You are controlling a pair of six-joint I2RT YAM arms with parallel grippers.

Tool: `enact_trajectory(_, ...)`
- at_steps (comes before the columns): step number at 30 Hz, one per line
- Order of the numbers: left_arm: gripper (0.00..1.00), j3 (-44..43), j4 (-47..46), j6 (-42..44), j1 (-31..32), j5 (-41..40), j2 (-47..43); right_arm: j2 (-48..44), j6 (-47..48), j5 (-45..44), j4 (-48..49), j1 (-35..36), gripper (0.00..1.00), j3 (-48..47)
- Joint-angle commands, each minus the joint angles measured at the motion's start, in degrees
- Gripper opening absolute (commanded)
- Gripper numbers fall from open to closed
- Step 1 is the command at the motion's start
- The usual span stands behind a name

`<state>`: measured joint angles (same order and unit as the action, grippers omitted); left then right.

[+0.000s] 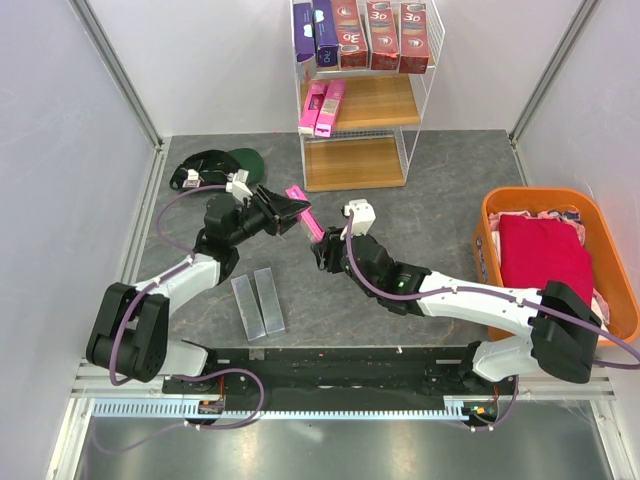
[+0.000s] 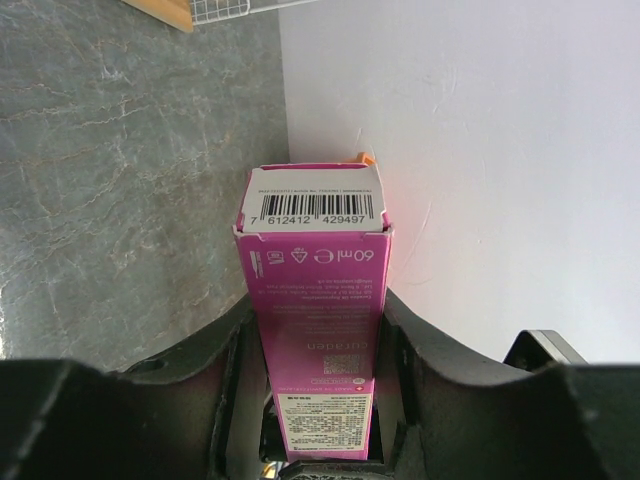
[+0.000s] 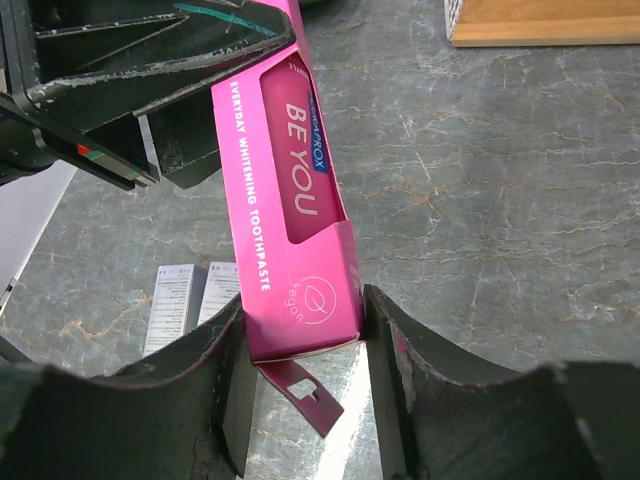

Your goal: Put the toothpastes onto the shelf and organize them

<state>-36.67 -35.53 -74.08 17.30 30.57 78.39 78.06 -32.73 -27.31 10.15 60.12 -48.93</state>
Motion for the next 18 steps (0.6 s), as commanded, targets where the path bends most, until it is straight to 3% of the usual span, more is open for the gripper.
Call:
enact_trajectory(1,0.17,-0.5,-6.3,-3.0,-0.6,2.7,0.3,-2.6,0.3,-0.8,0.8,-0.1,0.36,-1.7)
enact_trajectory(5,0.30,-1.0,-6.3,-2.4,-0.8,3.6,0.9,-3.2,0.8,-0.7,0.1,-0.1,0.33,-2.0)
enact_trajectory(8,0.56,-1.4,-6.5,-1.2,-1.0,4.5,0.8,-3.4,0.7,-0.5,0.0,-0.3,0.31,-2.4)
enact_trajectory(9,0.73,-1.5,-6.6,-0.6,-1.1,4.7,0.6,-3.4,0.7,-0.3,0.0,-0.1,0.31,-2.5)
enact_trajectory(12,0.90,-2.0,-3.1,1.9,-1.4,4.0,-1.0,-3.5,-0.1,0.7,-0.3,-0.7,0.30,-2.7)
enact_trajectory(18,0.97,-5.7,12.2,11.3,-1.5,-1.3,-7.0,-3.9,-5.7,9.1,1.4,-7.0,0.28,-0.6)
